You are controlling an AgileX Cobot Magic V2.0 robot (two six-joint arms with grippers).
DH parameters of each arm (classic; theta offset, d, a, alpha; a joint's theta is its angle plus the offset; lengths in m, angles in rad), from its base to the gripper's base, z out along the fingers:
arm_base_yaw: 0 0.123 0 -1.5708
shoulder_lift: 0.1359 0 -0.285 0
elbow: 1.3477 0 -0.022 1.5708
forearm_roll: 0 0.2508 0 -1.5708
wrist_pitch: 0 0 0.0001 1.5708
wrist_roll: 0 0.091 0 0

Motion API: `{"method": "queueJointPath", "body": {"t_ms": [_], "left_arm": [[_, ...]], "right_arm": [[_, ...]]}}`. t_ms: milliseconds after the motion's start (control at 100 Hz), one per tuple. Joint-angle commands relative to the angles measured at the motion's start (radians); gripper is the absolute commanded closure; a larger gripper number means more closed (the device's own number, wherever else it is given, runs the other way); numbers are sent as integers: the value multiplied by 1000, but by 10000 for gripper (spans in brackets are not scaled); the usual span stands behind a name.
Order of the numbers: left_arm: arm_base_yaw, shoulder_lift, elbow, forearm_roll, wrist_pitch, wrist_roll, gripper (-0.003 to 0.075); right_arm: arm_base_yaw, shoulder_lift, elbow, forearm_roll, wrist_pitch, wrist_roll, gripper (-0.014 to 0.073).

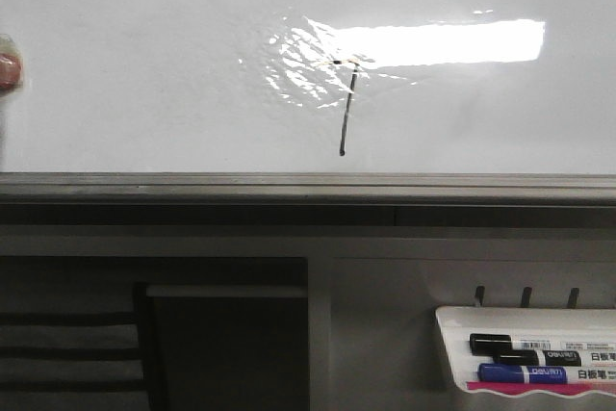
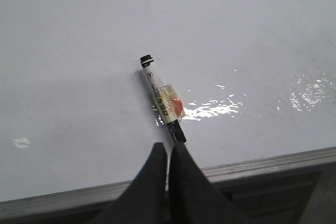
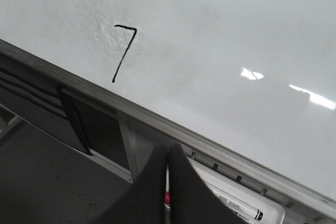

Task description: Write number 7 on whiteboard

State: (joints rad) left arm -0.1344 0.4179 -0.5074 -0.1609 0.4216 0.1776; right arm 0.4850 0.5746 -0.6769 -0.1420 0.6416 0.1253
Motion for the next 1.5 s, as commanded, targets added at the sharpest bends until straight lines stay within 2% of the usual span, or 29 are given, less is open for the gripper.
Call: {"method": "queueJointPath", "body": {"t_ms": [0, 290, 490, 570, 1490], "left_arm": [[1, -17, 2, -7, -116, 1, 741], [9, -276, 330, -5, -364, 1, 741], [12, -439, 500, -33, -405, 1, 741], [18, -452, 544, -33, -466, 1, 741], [20, -452, 542, -33, -480, 1, 741]], "right_arm": [[-4, 0, -25, -23, -73, -3, 665], [-4, 0, -25, -23, -72, -3, 665], [-4, 0, -25, -23, -72, -3, 665], [-4, 0, -25, -23, -72, -3, 665], [-4, 0, -25, -23, -72, -3, 665]]}}
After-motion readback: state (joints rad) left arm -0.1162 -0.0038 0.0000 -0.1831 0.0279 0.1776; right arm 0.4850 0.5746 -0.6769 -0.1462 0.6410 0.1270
